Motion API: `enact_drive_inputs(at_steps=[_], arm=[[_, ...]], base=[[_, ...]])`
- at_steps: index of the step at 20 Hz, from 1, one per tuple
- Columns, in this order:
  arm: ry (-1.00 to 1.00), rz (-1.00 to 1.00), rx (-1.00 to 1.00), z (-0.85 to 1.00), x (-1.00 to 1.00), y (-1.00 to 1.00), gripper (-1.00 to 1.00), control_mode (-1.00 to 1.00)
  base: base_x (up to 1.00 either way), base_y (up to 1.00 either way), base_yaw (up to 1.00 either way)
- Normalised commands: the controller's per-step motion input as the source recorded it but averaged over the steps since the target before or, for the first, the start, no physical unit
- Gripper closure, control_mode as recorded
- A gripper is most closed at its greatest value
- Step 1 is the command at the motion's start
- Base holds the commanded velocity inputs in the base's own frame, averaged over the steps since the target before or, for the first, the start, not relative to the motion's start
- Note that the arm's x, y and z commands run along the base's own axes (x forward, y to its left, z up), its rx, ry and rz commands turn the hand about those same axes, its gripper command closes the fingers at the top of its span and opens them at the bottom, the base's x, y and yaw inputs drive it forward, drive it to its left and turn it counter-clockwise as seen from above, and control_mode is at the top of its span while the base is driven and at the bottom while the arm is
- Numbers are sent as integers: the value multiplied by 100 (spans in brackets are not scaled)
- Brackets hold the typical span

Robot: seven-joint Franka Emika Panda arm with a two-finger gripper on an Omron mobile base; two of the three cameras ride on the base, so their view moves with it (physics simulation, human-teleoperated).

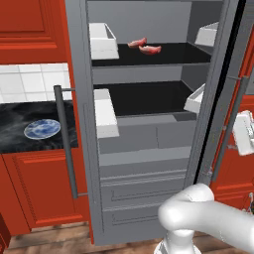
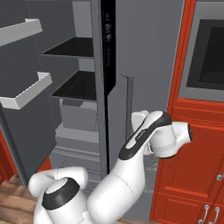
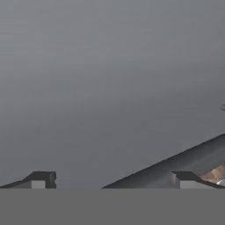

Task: Place the steak on the counter behind the older steak on the same shelf of the fridge to maintain FIFO order. Close the fridge door when finished.

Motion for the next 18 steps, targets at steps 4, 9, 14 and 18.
enact_drive_inputs(at_steps=[4, 9, 14, 18], arm=[[-43, 12, -4, 9, 58, 14, -100, -100], [-41, 7, -3, 2, 63, 7, -100, -100], [-34, 1, -3, 0, 74, 6, -100, -100], [-23, -1, -4, 1, 78, 17, -100, -100]], base=[[0, 0, 0], [0, 0, 0], [0, 0, 0], [0, 0, 0]])
